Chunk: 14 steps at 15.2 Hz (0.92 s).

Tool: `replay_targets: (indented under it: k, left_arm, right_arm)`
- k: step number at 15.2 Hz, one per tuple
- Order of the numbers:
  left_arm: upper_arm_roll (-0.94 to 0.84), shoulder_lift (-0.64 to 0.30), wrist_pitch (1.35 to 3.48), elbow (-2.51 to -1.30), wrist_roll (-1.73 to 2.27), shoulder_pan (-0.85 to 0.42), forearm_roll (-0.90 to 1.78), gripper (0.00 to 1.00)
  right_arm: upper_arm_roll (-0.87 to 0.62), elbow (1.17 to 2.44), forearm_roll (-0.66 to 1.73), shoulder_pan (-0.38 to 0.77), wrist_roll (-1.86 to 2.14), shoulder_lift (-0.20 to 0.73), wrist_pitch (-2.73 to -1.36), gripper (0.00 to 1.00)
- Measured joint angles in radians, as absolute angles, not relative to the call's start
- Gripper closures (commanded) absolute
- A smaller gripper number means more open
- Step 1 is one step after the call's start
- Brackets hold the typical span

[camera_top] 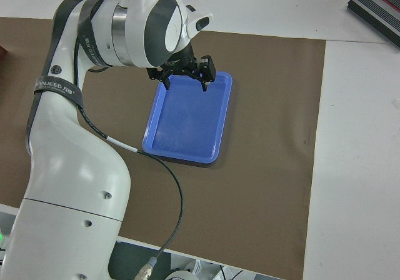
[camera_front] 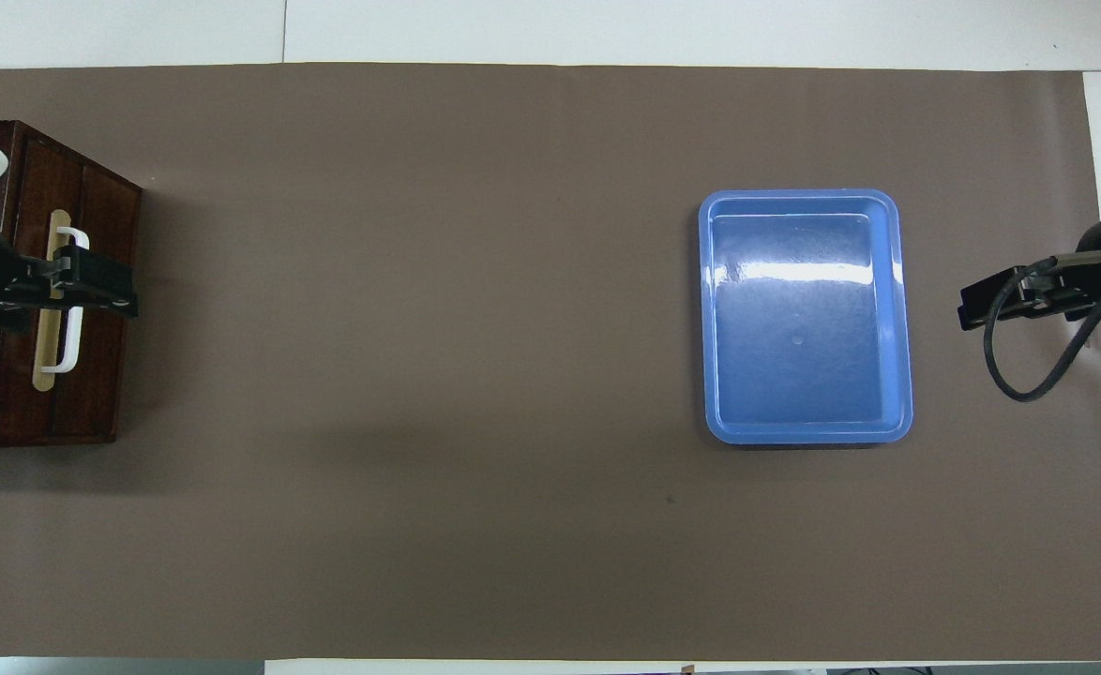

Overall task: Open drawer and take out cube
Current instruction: 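Grasp the white drawer handle with the left gripper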

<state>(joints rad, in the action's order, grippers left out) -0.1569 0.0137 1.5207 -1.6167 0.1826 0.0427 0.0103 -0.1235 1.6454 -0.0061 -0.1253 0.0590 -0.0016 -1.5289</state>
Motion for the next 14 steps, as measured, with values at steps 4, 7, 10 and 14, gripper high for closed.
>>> replay_targets:
  k: [4,7,10,14]
  left_arm:
    - [-0.158,0.014,1.538,-1.621,0.152,0.041,0.010,0.00]
    - [-0.160,0.015,1.635,-1.672,0.106,0.038,-0.033,0.00]
    - [-0.162,0.010,1.844,-1.813,0.098,0.003,-0.202,0.00]
    - [-0.157,-0.024,2.053,-1.957,0.098,-0.001,-0.373,0.00]
  right_arm:
    - [-0.124,1.645,-0.006,-0.125,0.059,-0.002,-1.529,0.00]
    - [-0.124,1.645,-0.006,-0.125,0.059,-0.002,-1.529,0.00]
    - [-0.124,1.645,-0.006,-0.125,0.059,-0.002,-1.529,0.00]
    - [-0.124,1.645,-0.006,-0.125,0.059,-0.002,-1.529,0.00]
